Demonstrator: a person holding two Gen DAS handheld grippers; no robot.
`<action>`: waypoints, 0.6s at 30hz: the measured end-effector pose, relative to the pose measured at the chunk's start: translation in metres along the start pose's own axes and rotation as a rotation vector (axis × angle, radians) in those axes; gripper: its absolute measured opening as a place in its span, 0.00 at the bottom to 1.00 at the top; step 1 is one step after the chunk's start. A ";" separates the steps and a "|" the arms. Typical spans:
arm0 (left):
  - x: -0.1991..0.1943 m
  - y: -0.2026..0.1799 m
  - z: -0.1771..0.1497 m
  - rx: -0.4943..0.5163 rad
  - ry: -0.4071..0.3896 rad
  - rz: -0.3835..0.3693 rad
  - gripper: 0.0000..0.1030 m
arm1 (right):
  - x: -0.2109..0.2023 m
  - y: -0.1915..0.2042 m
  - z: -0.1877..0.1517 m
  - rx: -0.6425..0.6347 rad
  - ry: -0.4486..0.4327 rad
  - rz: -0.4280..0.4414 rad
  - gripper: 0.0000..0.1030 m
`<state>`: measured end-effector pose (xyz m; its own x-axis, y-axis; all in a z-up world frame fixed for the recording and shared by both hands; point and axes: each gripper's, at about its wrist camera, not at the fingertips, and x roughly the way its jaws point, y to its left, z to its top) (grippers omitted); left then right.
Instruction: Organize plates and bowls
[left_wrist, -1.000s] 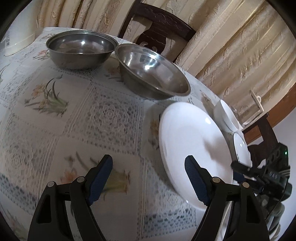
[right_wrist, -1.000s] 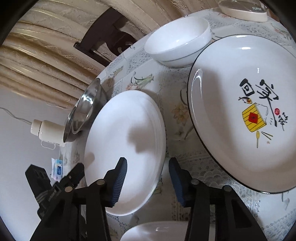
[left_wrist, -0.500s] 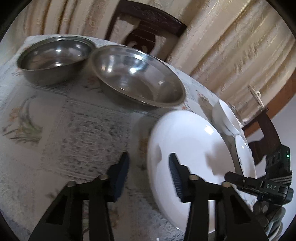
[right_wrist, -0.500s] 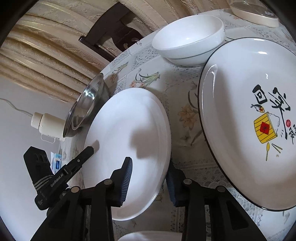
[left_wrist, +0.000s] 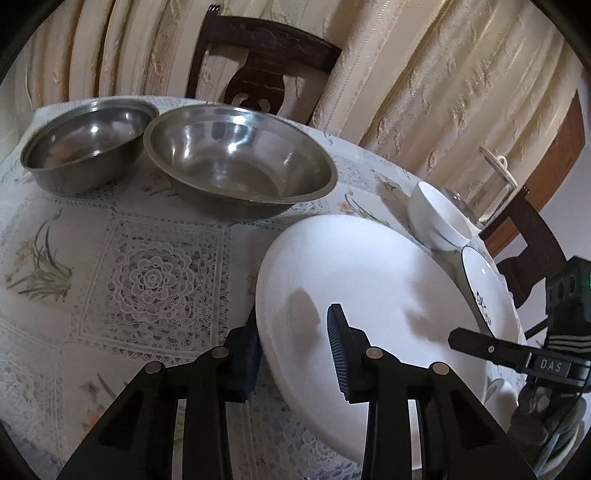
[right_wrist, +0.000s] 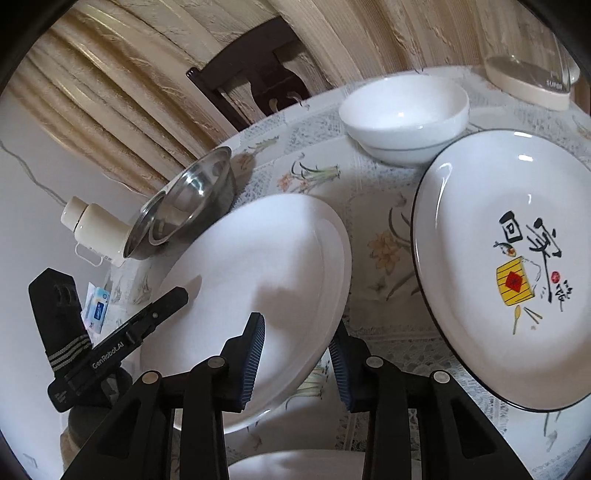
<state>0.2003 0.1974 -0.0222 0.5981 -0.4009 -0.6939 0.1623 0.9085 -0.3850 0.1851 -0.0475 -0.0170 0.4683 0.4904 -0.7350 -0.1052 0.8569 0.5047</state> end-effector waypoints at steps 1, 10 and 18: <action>-0.003 -0.002 -0.001 0.009 -0.006 0.005 0.33 | -0.002 0.001 -0.001 -0.005 -0.006 0.003 0.36; -0.015 -0.005 -0.007 0.009 -0.012 0.019 0.33 | -0.016 0.012 -0.012 -0.072 -0.050 0.000 0.36; -0.034 -0.017 -0.013 0.028 -0.038 0.010 0.33 | -0.039 0.015 -0.026 -0.089 -0.092 0.012 0.36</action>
<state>0.1671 0.1944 0.0001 0.6294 -0.3872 -0.6737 0.1774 0.9157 -0.3605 0.1429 -0.0499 0.0075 0.5444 0.4876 -0.6825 -0.1870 0.8638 0.4679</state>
